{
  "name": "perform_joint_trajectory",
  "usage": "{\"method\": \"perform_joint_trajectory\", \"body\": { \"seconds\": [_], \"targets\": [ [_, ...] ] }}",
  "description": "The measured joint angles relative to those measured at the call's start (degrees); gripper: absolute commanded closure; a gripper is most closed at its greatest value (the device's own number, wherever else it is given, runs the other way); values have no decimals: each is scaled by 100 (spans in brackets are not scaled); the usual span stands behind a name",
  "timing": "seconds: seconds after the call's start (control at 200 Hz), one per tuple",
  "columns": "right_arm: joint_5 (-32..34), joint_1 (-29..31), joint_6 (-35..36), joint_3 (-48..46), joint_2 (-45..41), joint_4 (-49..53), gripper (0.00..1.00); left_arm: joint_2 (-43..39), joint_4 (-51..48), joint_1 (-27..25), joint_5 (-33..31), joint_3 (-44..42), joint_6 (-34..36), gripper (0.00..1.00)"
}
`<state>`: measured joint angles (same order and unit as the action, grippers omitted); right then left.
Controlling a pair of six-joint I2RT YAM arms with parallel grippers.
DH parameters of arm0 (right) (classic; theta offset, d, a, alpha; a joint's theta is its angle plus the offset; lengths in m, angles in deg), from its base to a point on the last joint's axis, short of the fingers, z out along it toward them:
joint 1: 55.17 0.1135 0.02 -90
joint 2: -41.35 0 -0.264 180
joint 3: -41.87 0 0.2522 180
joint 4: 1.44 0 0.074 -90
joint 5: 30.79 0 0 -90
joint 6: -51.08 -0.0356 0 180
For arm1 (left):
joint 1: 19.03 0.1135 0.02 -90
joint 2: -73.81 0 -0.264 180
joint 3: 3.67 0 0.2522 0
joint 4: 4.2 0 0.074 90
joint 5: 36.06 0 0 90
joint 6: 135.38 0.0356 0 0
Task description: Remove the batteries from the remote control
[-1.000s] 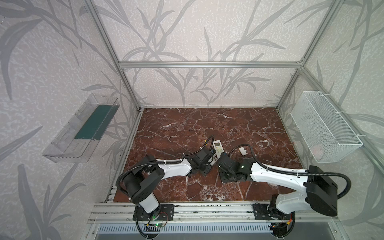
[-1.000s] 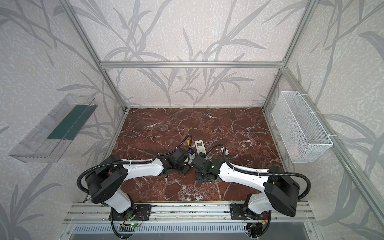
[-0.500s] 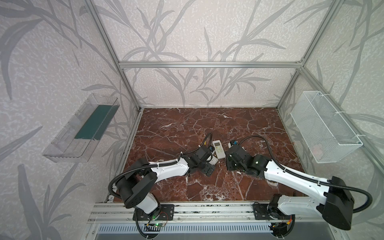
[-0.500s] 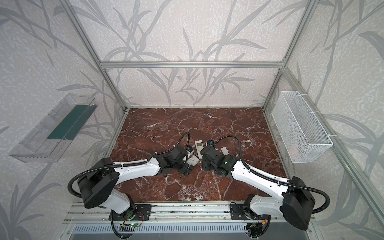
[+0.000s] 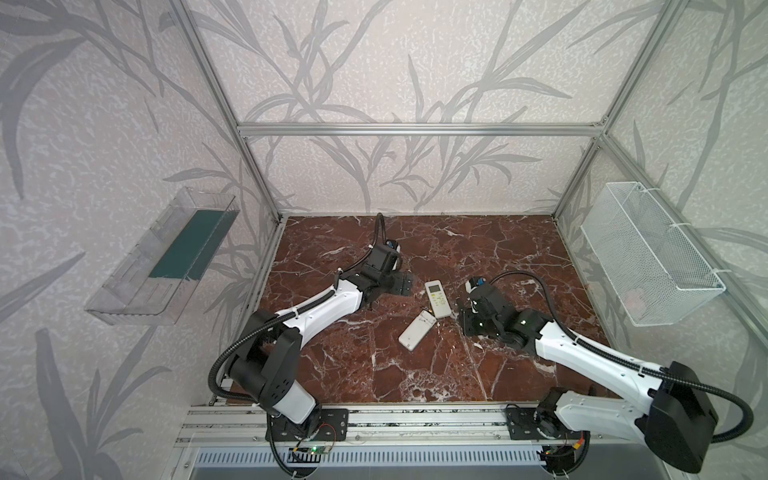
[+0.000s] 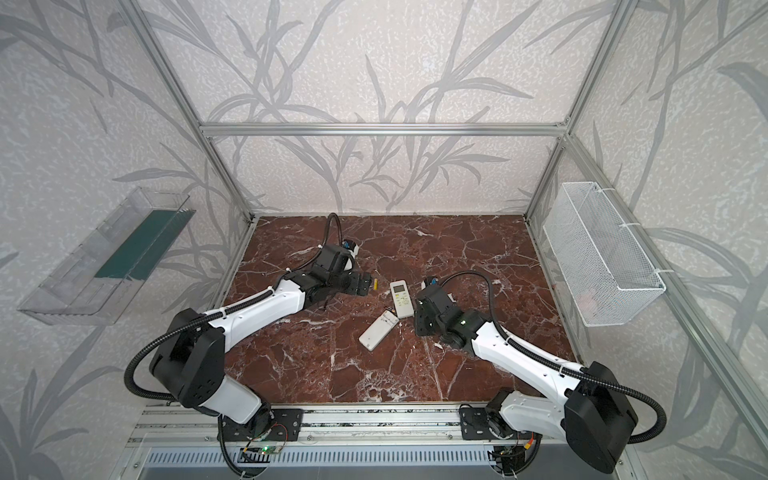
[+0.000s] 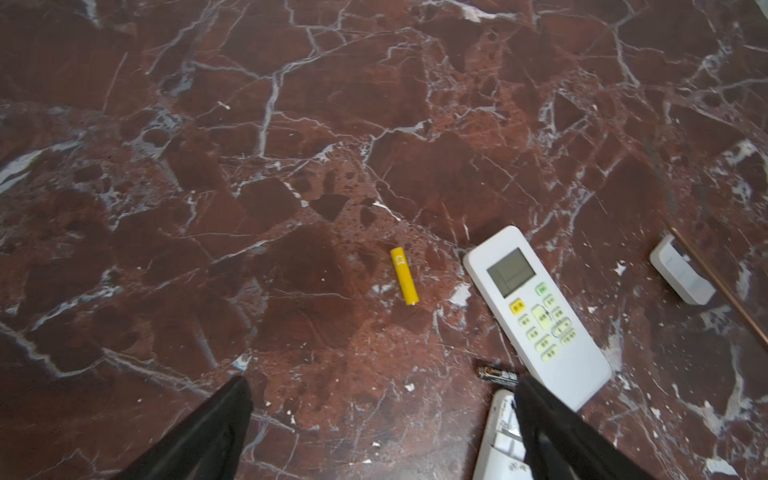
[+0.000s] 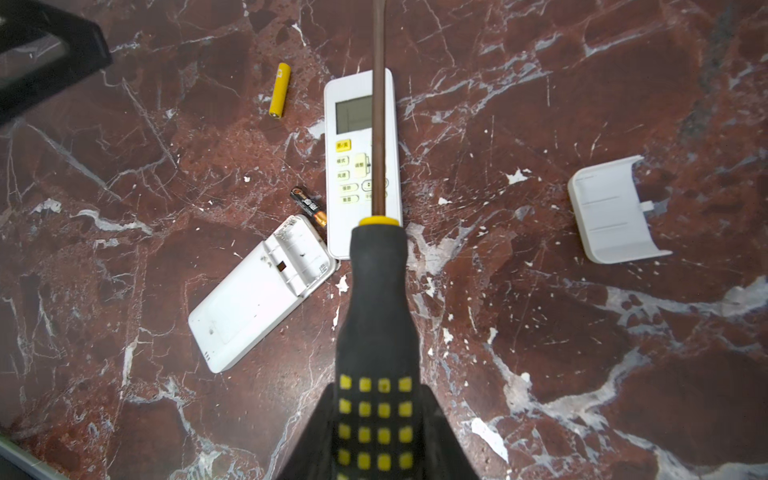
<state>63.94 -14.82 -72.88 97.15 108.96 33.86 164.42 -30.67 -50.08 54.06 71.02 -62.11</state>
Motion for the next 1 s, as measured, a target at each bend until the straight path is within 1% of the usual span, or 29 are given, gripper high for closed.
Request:
{"method": "perform_joint_trajectory", "body": {
  "seconds": [0.165,0.285,0.38,0.45,0.55,0.62,0.645,0.78,0.88,1.0],
  "targets": [
    [-247,-457,120,-199,293,-332,100,98,70,179,153,0,-153,1],
    [-382,-756,221,-332,756,-651,100,98,236,229,297,-2,-238,1],
    [-439,-883,293,-378,1165,-848,100,96,372,247,328,-39,-264,1],
    [-485,-935,382,-374,1464,-938,98,85,468,262,326,-131,-293,1],
    [-479,-968,474,-262,1779,-1060,91,72,483,264,306,-232,-341,1],
    [-472,-975,507,-216,1906,-1196,76,55,525,264,299,-293,-378,1],
    [-468,-977,514,-216,1928,-1226,73,42,546,267,297,-319,-391,1],
    [-428,-979,579,-203,1939,-1185,63,-33,590,267,297,-409,-435,1],
    [-393,-984,675,-144,1915,-997,53,-37,601,269,313,-409,-431,1],
    [-321,-994,804,-35,1836,-737,49,-37,636,269,457,-409,-382,1]
  ]
}}
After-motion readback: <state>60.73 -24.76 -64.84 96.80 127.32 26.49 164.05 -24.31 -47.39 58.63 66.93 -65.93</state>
